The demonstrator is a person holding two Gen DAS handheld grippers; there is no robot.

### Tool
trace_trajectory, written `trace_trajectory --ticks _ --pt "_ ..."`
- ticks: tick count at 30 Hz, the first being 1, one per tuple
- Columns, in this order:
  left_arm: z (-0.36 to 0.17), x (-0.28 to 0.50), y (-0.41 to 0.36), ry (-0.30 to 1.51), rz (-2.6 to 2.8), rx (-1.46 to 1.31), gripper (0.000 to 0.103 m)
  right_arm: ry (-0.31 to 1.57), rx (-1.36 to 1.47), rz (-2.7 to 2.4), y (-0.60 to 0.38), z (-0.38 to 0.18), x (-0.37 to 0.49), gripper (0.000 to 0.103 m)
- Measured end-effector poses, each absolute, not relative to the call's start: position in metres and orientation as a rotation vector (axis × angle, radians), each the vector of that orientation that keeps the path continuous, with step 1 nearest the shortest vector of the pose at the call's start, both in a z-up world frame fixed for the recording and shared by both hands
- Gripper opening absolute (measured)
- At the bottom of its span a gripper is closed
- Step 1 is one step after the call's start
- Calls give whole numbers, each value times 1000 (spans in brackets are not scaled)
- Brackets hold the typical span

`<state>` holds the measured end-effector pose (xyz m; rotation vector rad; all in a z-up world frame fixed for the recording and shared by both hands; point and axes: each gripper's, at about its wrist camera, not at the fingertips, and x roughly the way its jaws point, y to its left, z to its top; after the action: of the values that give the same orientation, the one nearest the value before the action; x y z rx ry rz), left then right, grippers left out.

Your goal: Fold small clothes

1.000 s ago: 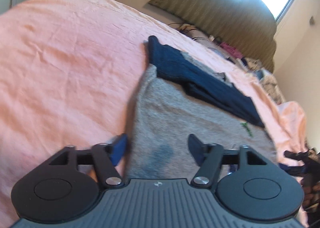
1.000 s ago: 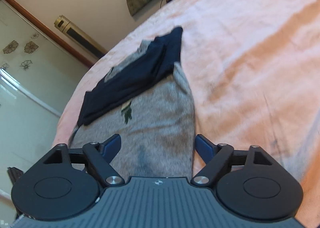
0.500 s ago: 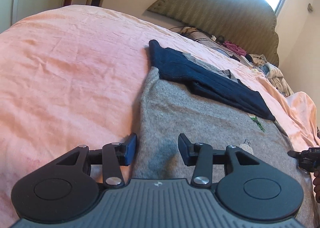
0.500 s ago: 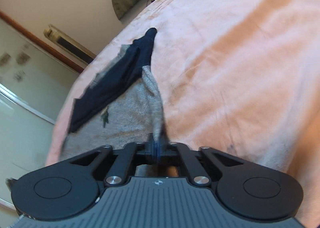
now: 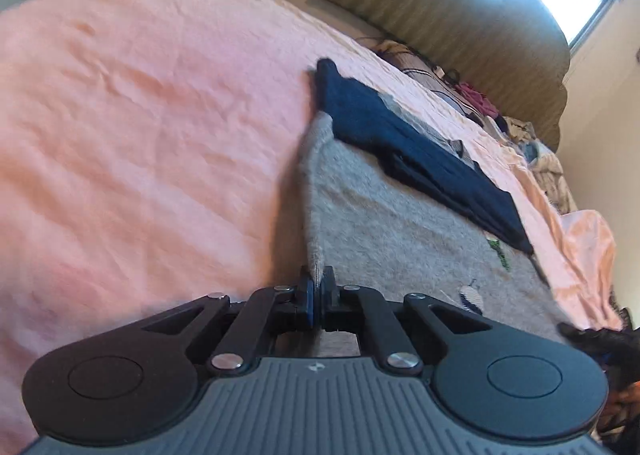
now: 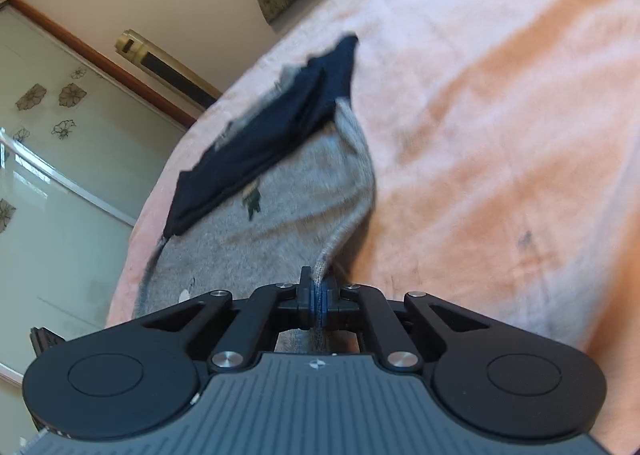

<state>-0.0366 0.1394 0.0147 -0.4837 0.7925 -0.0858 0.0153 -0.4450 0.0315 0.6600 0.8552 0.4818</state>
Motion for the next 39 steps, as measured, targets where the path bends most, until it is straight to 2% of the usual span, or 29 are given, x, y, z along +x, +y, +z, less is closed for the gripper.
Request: trace_trajectory --ticks 5,6,7,8,9,11,12,13,14,15,16,20,24,25,26,27,28,29,31,32,33,34,39 --pt "6 -42 148 794 -101 -485 4 910 740 446 -461 6 14 7" --pt "7 -44 149 805 -115 -515 7 911 762 440 -461 7 11 14" --pt "6 -46 151 825 -142 -554 10 915 775 446 -460 8 7 26" --pt "5 -49 154 845 -175 -593 20 914 783 470 -458 11 2 34" --pt "4 -55 155 855 -211 -636 36 912 785 496 -456 14 -4 48" --pt "2 -69 157 840 -255 -708 55 939 770 535 -448 18 -17 51" --pt "1 -74 155 836 -260 -722 56 958 760 559 -444 17 -24 51" --pt "0 -78 151 821 -255 -706 55 965 752 577 -439 16 -30 47" --pt "1 -80 145 806 -236 -667 45 964 741 581 -436 14 -34 41" --pt "0 -79 141 813 -202 -615 6 970 717 560 -434 14 -36 19" --pt "-2 -76 140 831 -168 -585 3 976 695 521 -435 13 -37 9" --pt "4 -80 162 808 -111 -577 3 889 704 442 -460 25 -48 9" --pt "3 -86 164 829 -163 -580 4 943 765 444 -467 10 -52 11" --pt "3 -90 163 844 -190 -600 5 954 786 455 -467 10 -56 20" --pt "1 -94 163 872 -220 -636 13 962 807 477 -466 12 -61 27" --pt "-2 -100 163 886 -249 -684 24 958 817 511 -464 14 -68 45" --pt "-3 -109 164 875 -268 -729 30 961 815 546 -461 17 -75 57" --pt "-5 -115 164 864 -279 -758 38 979 810 573 -455 18 -81 57" --pt "-5 -124 157 848 -275 -757 37 1002 804 605 -444 16 -89 53" --pt "-4 -125 154 840 -264 -734 31 1005 797 612 -441 14 -91 47" --pt "-4 -123 151 849 -250 -706 3 1020 786 610 -437 11 -90 23" --pt "-5 -119 150 868 -227 -687 4 1032 771 588 -435 9 -89 11" --pt "11 -127 173 837 -177 -625 4 964 726 533 -454 24 -97 10"
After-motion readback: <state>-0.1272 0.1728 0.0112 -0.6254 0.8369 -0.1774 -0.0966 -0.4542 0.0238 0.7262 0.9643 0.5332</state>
